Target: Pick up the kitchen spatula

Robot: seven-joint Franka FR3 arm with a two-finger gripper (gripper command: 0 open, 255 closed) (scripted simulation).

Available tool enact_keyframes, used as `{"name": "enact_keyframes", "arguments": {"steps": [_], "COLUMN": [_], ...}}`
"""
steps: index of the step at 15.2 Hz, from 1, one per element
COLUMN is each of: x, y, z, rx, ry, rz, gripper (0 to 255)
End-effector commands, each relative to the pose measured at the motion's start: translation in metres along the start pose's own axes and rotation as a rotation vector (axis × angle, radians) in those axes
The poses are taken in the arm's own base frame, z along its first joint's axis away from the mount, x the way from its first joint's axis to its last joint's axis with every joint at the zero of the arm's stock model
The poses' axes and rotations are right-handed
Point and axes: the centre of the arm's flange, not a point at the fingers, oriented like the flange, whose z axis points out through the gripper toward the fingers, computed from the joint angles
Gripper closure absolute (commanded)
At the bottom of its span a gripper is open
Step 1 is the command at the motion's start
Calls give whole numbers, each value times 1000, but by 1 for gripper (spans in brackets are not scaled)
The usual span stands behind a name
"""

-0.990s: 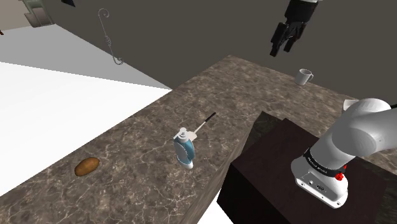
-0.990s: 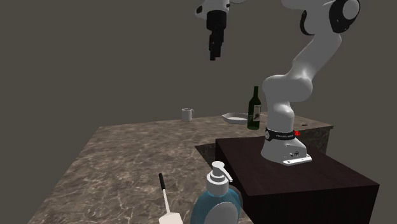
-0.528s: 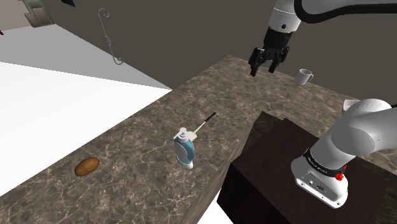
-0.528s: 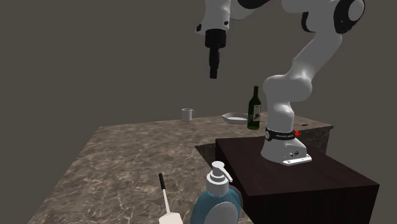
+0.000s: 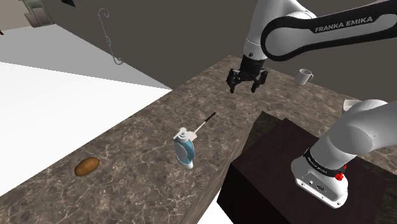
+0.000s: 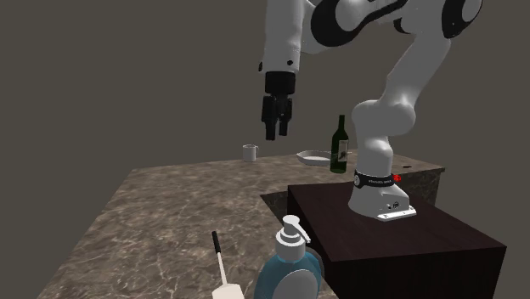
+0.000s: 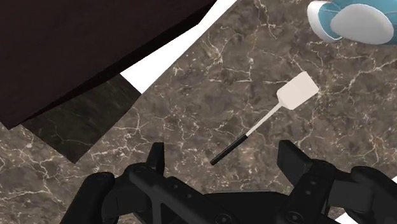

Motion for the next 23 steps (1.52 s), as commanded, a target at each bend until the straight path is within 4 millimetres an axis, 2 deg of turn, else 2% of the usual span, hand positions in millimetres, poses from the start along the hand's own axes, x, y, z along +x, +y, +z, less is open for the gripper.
{"name": "enact_keyframes", "arguments": {"steps": [1, 11, 22, 23], "x": [4, 29, 83, 86], "y": [-15, -86, -144, -146], "z": [23, 135, 259, 264], "rx": [-4, -34, -68, -69], "ry": [4, 21, 39, 40], "rz": [76, 426, 810, 826], "gripper": [0, 0, 0, 0]}}
